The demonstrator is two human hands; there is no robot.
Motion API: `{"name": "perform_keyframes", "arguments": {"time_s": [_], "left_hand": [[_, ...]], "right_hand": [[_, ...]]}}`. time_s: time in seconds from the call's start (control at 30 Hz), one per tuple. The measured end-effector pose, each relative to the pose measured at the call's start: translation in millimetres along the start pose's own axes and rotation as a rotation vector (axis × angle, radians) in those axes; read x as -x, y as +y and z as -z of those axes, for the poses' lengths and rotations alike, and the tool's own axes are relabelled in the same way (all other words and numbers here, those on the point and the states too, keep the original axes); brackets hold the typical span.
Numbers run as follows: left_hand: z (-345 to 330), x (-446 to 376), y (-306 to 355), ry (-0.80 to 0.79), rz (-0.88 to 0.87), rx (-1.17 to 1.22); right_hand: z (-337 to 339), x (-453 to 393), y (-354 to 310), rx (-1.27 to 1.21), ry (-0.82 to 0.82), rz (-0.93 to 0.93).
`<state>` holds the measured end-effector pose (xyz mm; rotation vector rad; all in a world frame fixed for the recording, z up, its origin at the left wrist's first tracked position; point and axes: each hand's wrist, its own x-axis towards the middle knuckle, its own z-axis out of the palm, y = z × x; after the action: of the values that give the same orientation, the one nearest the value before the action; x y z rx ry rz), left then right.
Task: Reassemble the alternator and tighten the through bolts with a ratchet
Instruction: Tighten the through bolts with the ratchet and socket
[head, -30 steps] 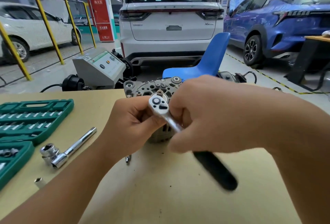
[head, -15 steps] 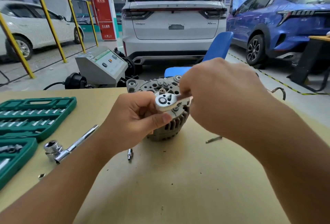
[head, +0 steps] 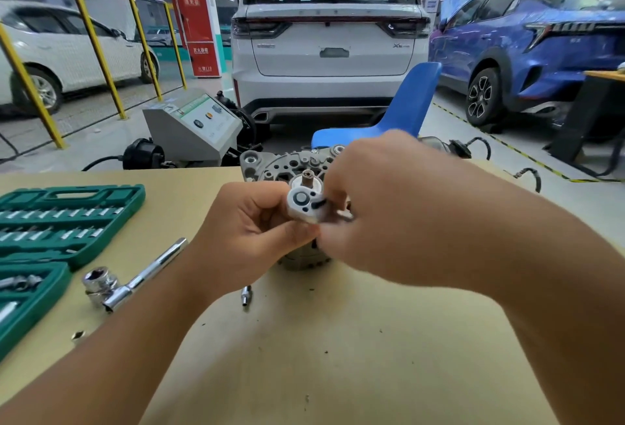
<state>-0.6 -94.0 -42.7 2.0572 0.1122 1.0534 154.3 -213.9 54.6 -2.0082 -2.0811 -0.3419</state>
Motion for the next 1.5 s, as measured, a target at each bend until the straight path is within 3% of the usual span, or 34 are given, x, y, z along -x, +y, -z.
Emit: {"name": "perform_keyframes", "arguments": {"time_s": [0.1,0.23,0.3,0.43,0.67,0.8,1.03,1.2,1.43,1.5], "left_hand": [[-2,0,-2,-0.006,-0.001,-0.012],[2,-1,-1,-0.039,0.045,-0.055],[2,-2,0,-0.03,0.046,-0.02],[-2,-1,-1,0.004,-0.006,0.016],[-1,-2,-2,0.024,0.041,-0.049],[-4,1,1,0.048,0.04,0.052],[-2,-3,1,0.068,0.064,-0.022],[0,-2,2,0.026,0.022,-0.003],[-1,-5,1,-0.031,0.051,-0.041],[-2,-3,-1,0.005,0.056,-0.021]], "right_hand": [[4,-4,5,0.019,-0.15,0.016],[10,7,1,0.074,0.084,-0.069],[9,2,-1,0.051,0.107,-0.076],[3,-12,-3,-0.022,-0.183,-0.064],[9,7,-5,0.033,0.146,-0.072],[9,-4,2,-0.014,-0.228,-0.023],[13,8,0,-0.012,-0.056,-0.079],[8,7,-13,0.05,-0.257,0.049],[11,9,-8,0.065,0.005,-0.075],[9,8,-14,0.011,-0.033,-0.031]]}}
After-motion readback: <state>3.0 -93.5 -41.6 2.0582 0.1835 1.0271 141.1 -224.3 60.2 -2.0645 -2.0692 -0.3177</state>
